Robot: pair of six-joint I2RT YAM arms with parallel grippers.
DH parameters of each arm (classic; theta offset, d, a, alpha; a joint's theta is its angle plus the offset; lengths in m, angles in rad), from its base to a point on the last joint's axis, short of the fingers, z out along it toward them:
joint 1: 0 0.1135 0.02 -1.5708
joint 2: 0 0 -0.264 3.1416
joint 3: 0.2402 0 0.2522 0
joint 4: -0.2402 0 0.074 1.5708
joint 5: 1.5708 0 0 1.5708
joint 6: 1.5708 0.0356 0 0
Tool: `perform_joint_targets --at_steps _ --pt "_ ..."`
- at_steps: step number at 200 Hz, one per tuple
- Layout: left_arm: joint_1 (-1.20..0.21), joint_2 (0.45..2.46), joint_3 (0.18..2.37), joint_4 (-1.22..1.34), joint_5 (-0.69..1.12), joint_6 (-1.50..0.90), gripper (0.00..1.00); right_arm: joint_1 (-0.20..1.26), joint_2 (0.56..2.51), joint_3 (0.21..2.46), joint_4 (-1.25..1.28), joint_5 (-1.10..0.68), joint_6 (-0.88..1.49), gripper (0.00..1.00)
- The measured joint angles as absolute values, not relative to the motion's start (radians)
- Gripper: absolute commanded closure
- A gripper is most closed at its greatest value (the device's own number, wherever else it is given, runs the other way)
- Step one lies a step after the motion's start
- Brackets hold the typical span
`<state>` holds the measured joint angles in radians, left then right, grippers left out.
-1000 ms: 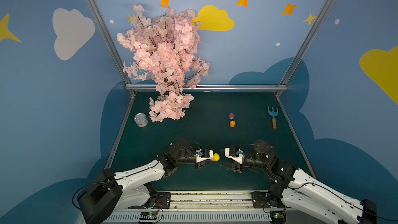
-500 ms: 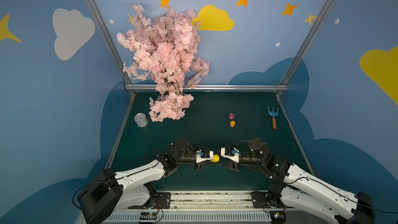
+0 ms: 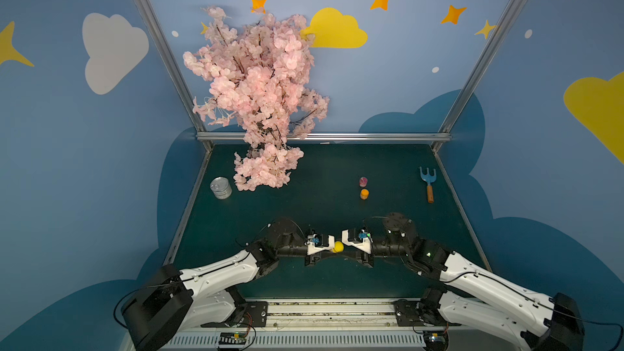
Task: Close the paint jar lid
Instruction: Screw the lid onto the paint jar.
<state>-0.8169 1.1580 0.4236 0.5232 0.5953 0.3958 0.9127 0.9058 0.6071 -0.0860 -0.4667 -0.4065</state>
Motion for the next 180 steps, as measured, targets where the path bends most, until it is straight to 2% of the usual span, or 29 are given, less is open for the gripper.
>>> perform_joint_targets --at_steps 26,90,180 --pt "-0.816 1.158 0.424 0.521 0.592 0.396 0.67 0.912 0.91 0.608 -0.085 -0.472 -0.403 0.79" --pt "-0.815 1.157 0.423 0.514 0.57 0.396 0.68 0.912 0.925 0.611 -0.079 -0.467 -0.384 0.87" --pt "-0.818 1.095 0.385 0.527 0.357 0.4 0.69 0.914 1.079 0.741 -0.11 -0.426 -0.226 0.98"
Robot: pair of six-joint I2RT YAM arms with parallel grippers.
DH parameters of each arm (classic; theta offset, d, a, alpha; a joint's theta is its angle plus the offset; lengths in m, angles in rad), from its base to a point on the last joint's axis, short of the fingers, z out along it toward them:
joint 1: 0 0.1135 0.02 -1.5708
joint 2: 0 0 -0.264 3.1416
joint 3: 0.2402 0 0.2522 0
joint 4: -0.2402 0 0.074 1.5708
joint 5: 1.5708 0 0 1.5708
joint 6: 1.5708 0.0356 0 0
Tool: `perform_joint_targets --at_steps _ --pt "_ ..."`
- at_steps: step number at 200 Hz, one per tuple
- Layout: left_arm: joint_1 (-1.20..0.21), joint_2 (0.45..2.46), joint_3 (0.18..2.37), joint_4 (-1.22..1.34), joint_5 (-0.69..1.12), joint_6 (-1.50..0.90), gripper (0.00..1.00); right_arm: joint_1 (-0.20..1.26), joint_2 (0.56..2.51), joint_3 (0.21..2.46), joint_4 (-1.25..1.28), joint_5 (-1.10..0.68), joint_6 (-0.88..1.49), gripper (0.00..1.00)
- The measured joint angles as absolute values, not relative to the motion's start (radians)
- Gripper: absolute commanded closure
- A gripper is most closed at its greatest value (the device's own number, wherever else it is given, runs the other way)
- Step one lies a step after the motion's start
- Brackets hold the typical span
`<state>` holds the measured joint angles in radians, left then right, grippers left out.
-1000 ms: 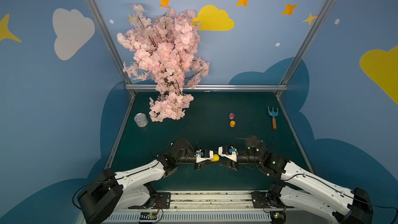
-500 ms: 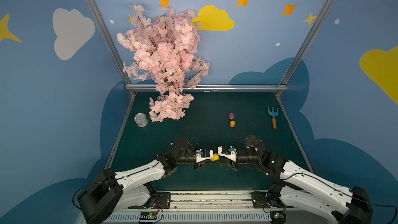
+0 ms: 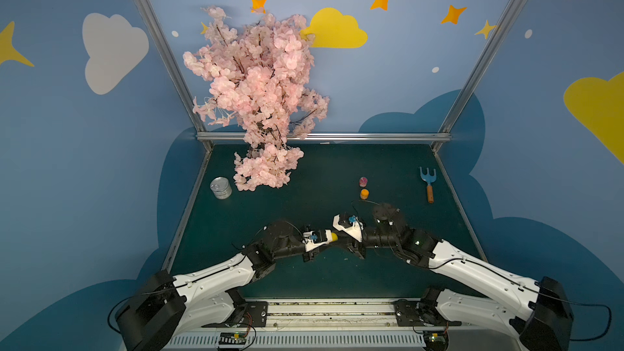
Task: Close the paint jar lid
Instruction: Screw the lid onto the paint jar.
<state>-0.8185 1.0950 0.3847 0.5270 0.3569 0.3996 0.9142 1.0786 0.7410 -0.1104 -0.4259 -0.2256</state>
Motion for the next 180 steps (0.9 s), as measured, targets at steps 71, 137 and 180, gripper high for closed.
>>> perform_joint_targets --at_steps 71,137,180 --pt "-0.84 1.043 0.32 0.546 0.152 0.413 0.71 0.981 1.188 0.81 -0.12 -0.262 0.056 1.0" --pt "-0.853 1.002 0.258 0.585 -0.039 0.439 0.71 1.066 1.269 0.829 -0.044 -0.051 0.45 1.0" --pt "-0.853 0.987 0.25 0.587 -0.102 0.455 0.71 1.081 1.286 0.804 0.042 -0.007 0.632 1.0"
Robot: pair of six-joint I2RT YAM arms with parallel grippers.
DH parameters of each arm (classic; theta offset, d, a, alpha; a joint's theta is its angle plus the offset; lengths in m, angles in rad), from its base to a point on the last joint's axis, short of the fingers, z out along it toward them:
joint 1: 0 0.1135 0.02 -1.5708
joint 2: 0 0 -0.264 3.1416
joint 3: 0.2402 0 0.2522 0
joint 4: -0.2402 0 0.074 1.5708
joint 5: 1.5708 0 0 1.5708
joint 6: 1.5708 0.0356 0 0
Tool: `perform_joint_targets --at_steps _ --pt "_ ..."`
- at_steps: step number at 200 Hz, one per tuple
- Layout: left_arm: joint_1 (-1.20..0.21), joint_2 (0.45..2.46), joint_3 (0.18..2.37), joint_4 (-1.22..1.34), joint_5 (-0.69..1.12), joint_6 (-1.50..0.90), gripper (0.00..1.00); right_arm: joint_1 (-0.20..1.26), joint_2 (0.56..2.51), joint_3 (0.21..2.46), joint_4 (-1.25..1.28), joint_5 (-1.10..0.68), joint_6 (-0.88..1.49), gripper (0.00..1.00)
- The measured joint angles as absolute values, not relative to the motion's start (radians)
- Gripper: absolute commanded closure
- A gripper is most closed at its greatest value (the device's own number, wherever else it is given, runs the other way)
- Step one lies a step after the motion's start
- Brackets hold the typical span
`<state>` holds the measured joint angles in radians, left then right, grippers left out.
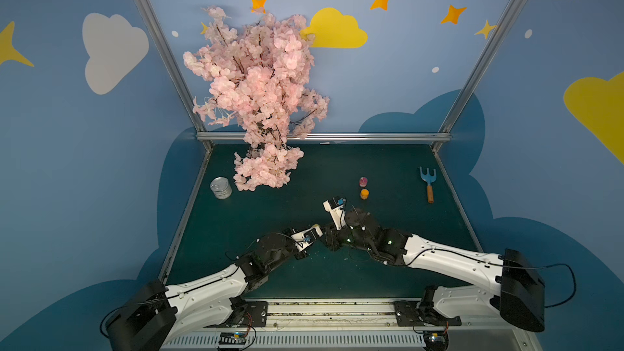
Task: Close the paint jar lid
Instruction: Screw the lid onto the paint jar.
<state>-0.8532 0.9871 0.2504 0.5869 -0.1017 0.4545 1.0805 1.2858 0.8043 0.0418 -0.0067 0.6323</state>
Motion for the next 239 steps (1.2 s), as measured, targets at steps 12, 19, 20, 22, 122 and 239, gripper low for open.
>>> perform_joint_targets --at_steps 12,19,20,22,122,239 --pt "-0.853 0.983 0.25 0.591 -0.112 0.461 0.71 1.083 1.285 0.801 0.057 0.004 0.665 1.0" --pt "-0.853 0.983 0.25 0.593 -0.116 0.464 0.71 1.084 1.284 0.798 0.062 0.01 0.685 1.0" --pt "-0.853 0.983 0.25 0.594 -0.116 0.464 0.71 1.084 1.283 0.797 0.063 0.011 0.691 1.0" --pt "-0.853 0.983 0.25 0.594 -0.117 0.465 0.71 1.085 1.283 0.796 0.064 0.012 0.697 1.0" --pt "-0.854 0.998 0.265 0.628 -0.131 0.487 0.7 1.088 1.217 0.726 0.028 0.071 0.823 0.34" --pt "-0.848 1.041 0.358 0.568 0.265 0.444 0.67 1.047 0.735 0.497 -0.081 0.038 0.214 0.37"
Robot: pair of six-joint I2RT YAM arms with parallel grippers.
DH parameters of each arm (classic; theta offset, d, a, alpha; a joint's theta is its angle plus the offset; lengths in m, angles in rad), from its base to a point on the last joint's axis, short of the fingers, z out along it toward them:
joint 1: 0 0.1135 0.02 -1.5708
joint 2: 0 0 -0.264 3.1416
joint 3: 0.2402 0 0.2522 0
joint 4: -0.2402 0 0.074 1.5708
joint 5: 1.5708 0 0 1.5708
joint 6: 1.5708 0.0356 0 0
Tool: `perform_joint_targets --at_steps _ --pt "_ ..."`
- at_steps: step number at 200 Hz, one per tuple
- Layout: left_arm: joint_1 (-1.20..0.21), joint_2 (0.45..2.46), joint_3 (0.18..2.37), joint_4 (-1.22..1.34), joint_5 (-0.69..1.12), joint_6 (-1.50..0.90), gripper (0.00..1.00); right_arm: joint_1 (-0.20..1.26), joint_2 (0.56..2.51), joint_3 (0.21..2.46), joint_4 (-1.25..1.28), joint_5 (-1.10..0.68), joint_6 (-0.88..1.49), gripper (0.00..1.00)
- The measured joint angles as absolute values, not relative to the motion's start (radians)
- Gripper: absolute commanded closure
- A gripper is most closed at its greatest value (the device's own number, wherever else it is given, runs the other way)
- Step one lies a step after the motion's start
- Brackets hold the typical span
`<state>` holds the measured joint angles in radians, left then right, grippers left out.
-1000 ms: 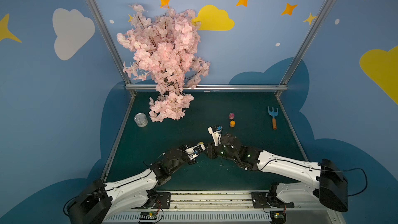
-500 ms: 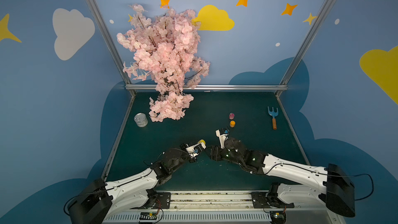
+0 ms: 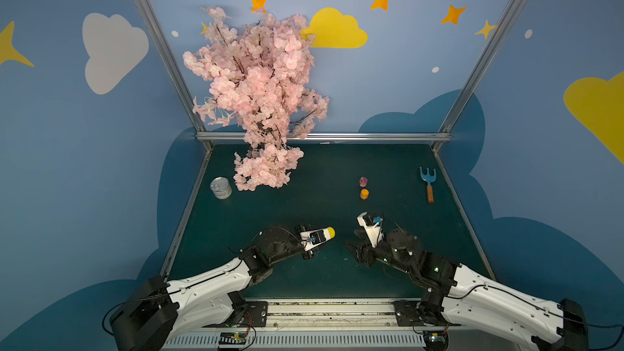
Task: Close the paint jar lid
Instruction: Screw the lid onto the paint jar.
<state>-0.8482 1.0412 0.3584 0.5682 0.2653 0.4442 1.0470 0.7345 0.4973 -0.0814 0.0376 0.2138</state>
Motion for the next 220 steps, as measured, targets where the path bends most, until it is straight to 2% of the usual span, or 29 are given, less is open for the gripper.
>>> perform_joint_targets --at_steps 38,72,119,155,183,203,220 --pt "-0.849 1.046 0.374 0.53 0.419 0.441 0.67 1.048 0.681 0.498 -0.022 -0.138 -0.038 0.41" --pt "-0.849 1.057 0.38 0.52 0.48 0.44 0.67 1.048 0.725 0.536 -0.028 -0.246 -0.165 0.46" --pt "-0.849 1.061 0.38 0.508 0.505 0.438 0.67 1.048 0.804 0.576 -0.031 -0.29 -0.24 0.49" --pt "-0.849 1.06 0.38 0.508 0.505 0.438 0.67 1.048 0.857 0.591 -0.03 -0.293 -0.254 0.55" --pt "-0.849 1.06 0.38 0.505 0.505 0.439 0.67 1.048 0.875 0.591 -0.027 -0.292 -0.258 0.69" --pt "-0.849 1.06 0.38 0.503 0.503 0.439 0.67 1.048 0.881 0.594 -0.027 -0.292 -0.257 0.74" --pt "-0.849 1.06 0.38 0.503 0.499 0.439 0.67 1.048 0.891 0.606 -0.032 -0.291 -0.258 0.84"
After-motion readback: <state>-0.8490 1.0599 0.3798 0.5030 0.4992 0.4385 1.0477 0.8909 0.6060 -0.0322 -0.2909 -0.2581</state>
